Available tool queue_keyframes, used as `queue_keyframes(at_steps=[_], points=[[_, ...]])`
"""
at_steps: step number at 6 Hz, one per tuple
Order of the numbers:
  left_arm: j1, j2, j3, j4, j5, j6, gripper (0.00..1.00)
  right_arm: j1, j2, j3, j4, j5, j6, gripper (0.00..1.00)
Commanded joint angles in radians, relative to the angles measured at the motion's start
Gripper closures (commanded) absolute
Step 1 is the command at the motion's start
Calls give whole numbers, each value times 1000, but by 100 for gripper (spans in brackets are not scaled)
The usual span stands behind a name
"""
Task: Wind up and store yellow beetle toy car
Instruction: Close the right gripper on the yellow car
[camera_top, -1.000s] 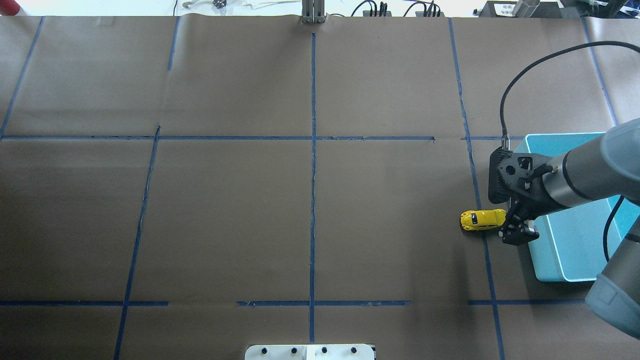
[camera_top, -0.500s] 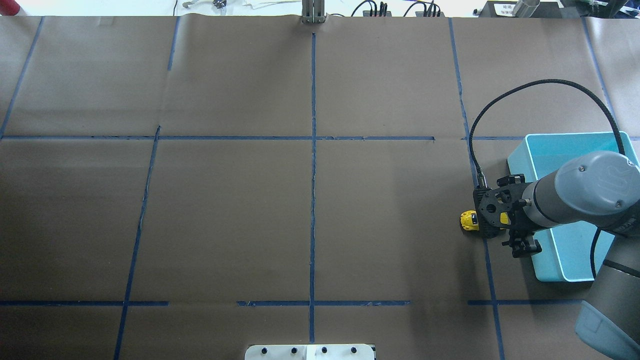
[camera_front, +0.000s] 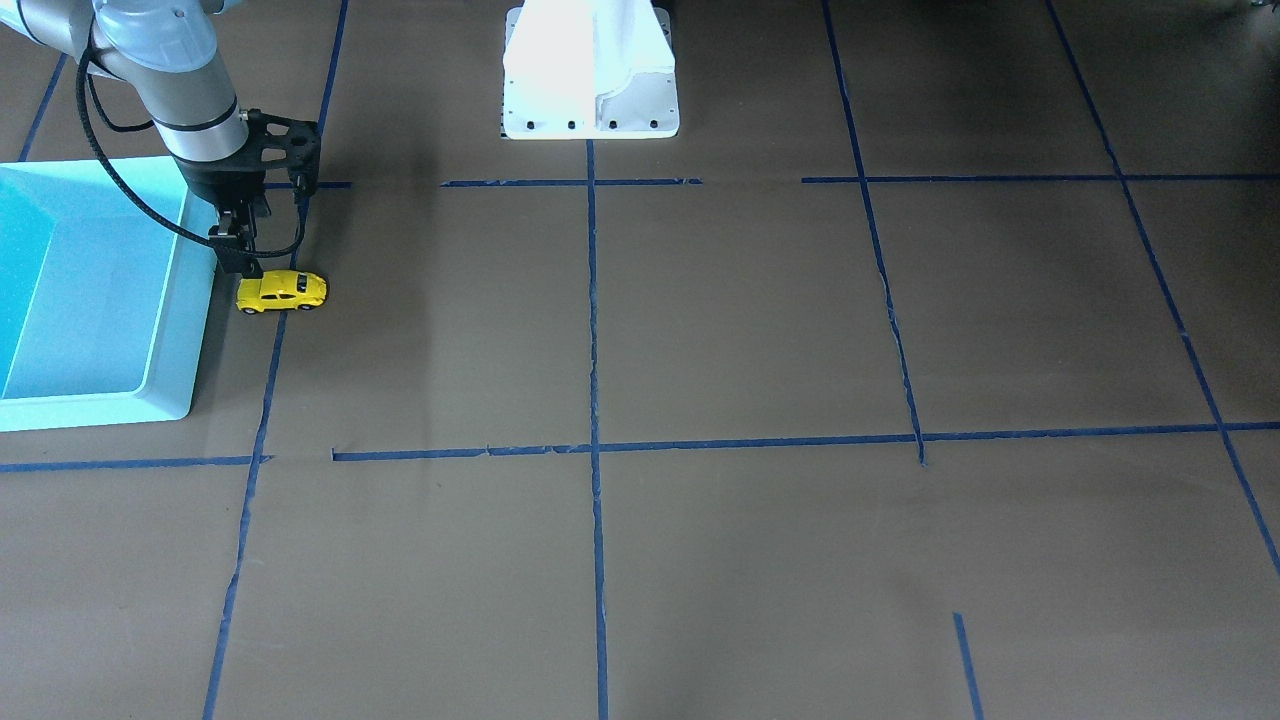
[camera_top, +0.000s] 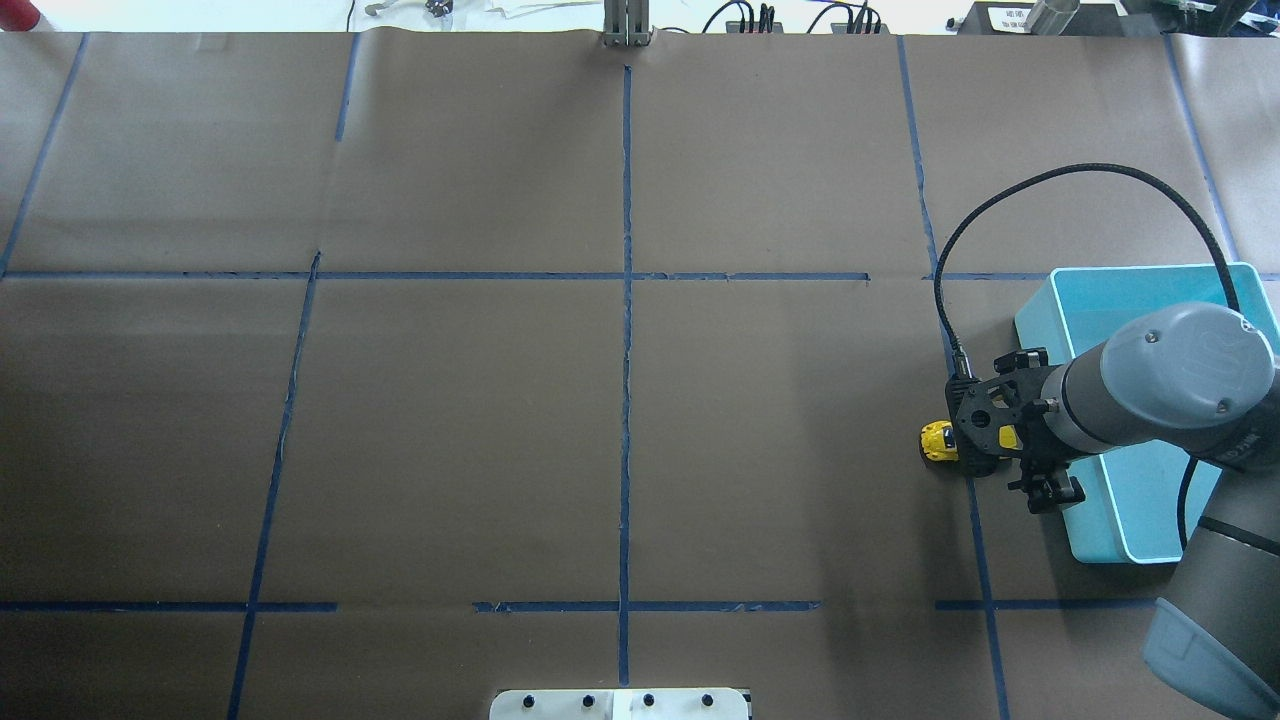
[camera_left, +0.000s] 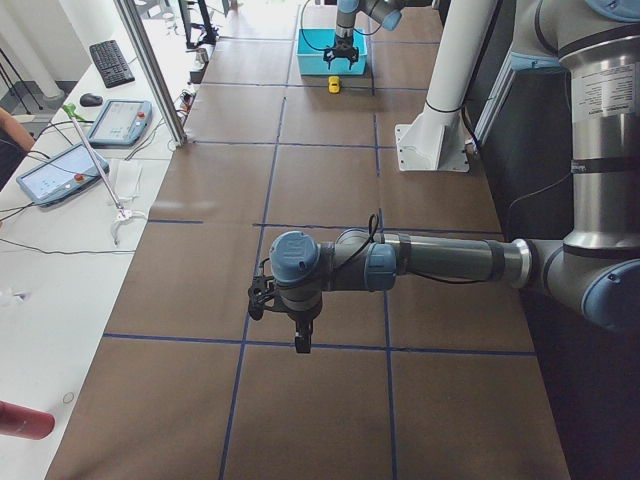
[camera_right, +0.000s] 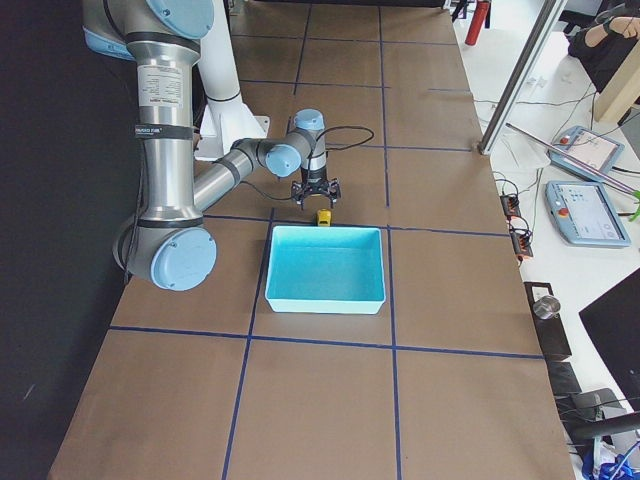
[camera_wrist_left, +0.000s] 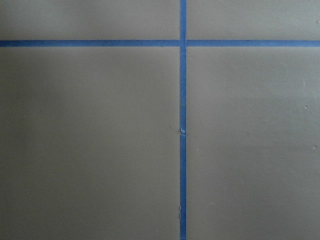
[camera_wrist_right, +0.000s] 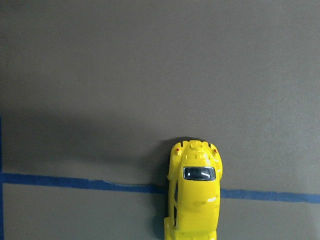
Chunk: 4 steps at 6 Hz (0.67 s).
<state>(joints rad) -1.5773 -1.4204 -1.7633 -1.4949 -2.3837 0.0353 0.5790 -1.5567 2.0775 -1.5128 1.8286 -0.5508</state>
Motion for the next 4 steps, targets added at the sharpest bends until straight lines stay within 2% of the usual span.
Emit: queue_keyframes(at_steps=[1, 4], points=[[0, 0, 1, -2, 1, 0, 0, -2, 50, -61, 0, 0, -1, 0], [-1, 0, 1, -2, 1, -2, 0, -8, 56, -114, 11, -3, -30, 1]])
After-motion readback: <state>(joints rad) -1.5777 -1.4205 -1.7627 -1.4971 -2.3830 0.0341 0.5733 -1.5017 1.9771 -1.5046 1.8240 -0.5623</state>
